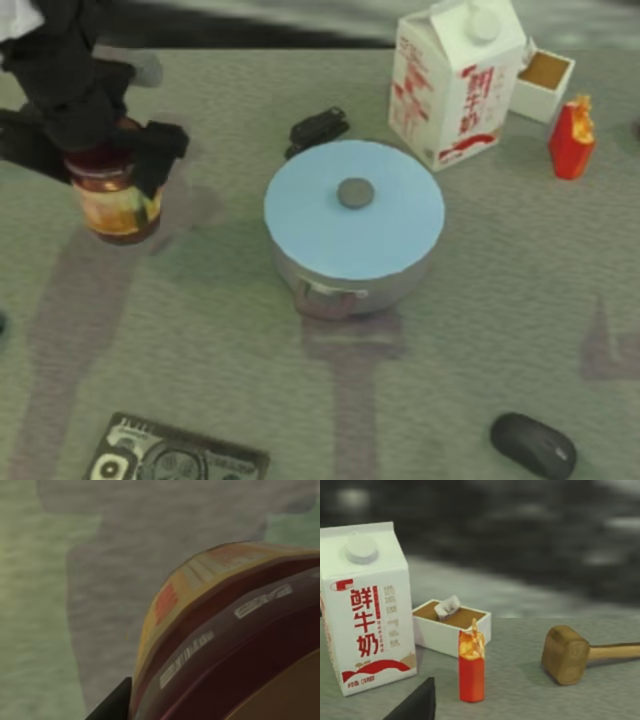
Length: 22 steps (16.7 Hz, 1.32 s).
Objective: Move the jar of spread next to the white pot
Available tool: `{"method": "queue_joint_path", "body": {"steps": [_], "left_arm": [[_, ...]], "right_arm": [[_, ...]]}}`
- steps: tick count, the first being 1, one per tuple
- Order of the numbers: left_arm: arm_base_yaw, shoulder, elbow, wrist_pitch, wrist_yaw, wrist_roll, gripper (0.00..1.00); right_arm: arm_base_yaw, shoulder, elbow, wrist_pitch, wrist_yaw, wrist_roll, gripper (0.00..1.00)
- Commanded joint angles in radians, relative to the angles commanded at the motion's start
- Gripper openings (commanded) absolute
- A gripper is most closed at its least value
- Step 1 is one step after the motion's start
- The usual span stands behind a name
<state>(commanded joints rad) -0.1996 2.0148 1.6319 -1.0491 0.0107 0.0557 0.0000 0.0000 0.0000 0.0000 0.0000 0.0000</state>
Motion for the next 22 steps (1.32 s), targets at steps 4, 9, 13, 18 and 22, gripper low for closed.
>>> {"method": "queue_joint_path", "body": {"steps": [4, 9, 13, 18, 22], "left_arm": [[-0.083, -0.03, -0.077, 0.074, -0.049, -0.261, 0.0], [-0.119, -0.047, -0.105, 0.112, -0.072, -0.359, 0.0], [-0.113, -0.041, -0.105, 0.113, -0.071, -0.357, 0.0], [-0.112, 0.016, -0.169, 0.243, -0.071, -0.351, 0.0], [-0.111, 0.035, -0.189, 0.277, -0.07, -0.351, 0.0]], "right_arm": [[0.0, 0.0, 0.0, 0.0, 0.0, 0.0, 1.0], [0.0, 0.0, 0.0, 0.0, 0.0, 0.0, 1.0], [0.0, 0.0, 0.0, 0.0, 0.0, 0.0, 1.0], [0.0, 0.0, 0.0, 0.0, 0.0, 0.0, 1.0], [0.0, 0.0, 0.0, 0.0, 0.0, 0.0, 1.0]]}}
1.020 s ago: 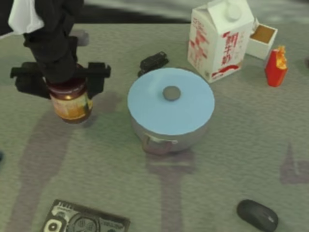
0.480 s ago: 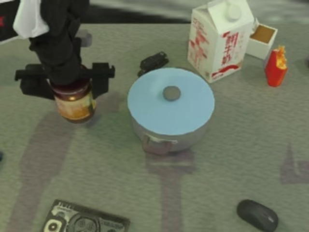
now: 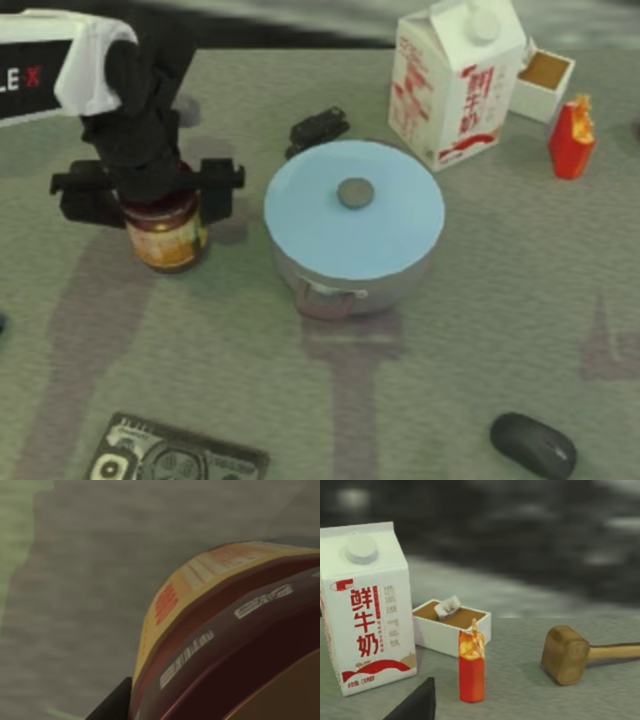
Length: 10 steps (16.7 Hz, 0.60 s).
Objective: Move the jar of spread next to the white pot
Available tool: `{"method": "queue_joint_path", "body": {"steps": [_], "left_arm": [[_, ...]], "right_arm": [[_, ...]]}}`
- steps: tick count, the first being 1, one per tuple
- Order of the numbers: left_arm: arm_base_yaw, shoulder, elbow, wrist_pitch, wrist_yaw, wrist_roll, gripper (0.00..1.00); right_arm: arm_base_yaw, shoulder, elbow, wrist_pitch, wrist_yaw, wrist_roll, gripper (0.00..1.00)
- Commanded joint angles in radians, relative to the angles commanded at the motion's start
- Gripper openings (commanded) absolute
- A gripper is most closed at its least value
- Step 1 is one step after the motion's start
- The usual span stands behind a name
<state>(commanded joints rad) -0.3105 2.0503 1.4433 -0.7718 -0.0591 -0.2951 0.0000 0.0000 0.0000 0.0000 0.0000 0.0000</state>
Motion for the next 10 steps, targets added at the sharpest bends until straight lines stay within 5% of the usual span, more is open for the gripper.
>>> {"method": "queue_joint_path", "body": {"steps": [1, 10], "left_arm": [[0.0, 0.0, 0.0, 0.0, 0.0, 0.0, 0.0], [0.0, 0.0, 0.0, 0.0, 0.0, 0.0, 0.68]], "right_arm": [[0.0, 0.0, 0.0, 0.0, 0.0, 0.0, 1.0], [0.0, 0.0, 0.0, 0.0, 0.0, 0.0, 1.0]]}}
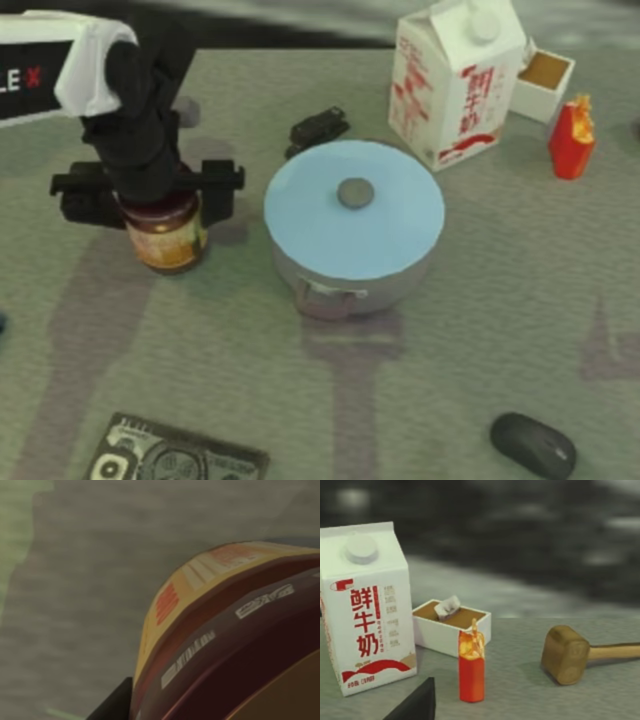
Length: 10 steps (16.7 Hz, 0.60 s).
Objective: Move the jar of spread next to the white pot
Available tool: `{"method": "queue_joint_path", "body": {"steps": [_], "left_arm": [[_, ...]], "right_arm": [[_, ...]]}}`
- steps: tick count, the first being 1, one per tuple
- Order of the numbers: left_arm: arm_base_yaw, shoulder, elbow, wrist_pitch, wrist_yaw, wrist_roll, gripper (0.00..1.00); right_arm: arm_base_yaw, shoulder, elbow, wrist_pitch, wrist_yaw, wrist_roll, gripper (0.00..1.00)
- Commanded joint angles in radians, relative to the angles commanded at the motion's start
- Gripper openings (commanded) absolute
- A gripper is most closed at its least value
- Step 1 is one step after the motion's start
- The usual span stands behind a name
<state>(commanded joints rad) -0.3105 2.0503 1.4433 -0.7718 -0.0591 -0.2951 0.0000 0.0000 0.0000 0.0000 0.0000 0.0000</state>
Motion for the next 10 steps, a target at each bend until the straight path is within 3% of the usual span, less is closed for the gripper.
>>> {"method": "queue_joint_path", "body": {"steps": [4, 10], "left_arm": [[0.0, 0.0, 0.0, 0.0, 0.0, 0.0, 0.98], [0.0, 0.0, 0.0, 0.0, 0.0, 0.0, 1.0]], "right_arm": [[0.0, 0.0, 0.0, 0.0, 0.0, 0.0, 1.0], [0.0, 0.0, 0.0, 0.0, 0.0, 0.0, 1.0]]}}
